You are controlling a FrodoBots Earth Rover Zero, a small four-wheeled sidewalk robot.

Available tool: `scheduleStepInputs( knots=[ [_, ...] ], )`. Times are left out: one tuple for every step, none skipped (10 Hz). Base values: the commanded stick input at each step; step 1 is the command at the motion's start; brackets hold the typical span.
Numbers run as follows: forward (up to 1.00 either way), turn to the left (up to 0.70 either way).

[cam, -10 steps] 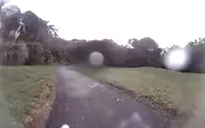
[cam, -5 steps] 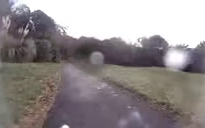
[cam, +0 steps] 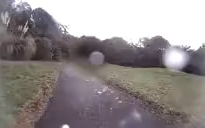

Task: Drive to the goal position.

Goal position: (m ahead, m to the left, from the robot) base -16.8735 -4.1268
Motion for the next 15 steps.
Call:
scheduleStepInputs(
  knots=[
    [0.70, 0.35],
    [0.70, 0.35],
    [0.70, 0.35],
    [0.70, 0.35],
    [0.70, 0.35],
    [0.70, 0.35],
    [0.70, 0.35],
    [0.70, 0.35],
    [0.70, 0.35],
    [0.70, 0.35],
    [0.70, 0.35],
    [0.70, 0.35],
    [0.70, 0.35],
    [0.70, 0.00],
    [0.70, 0.00]
  ],
)
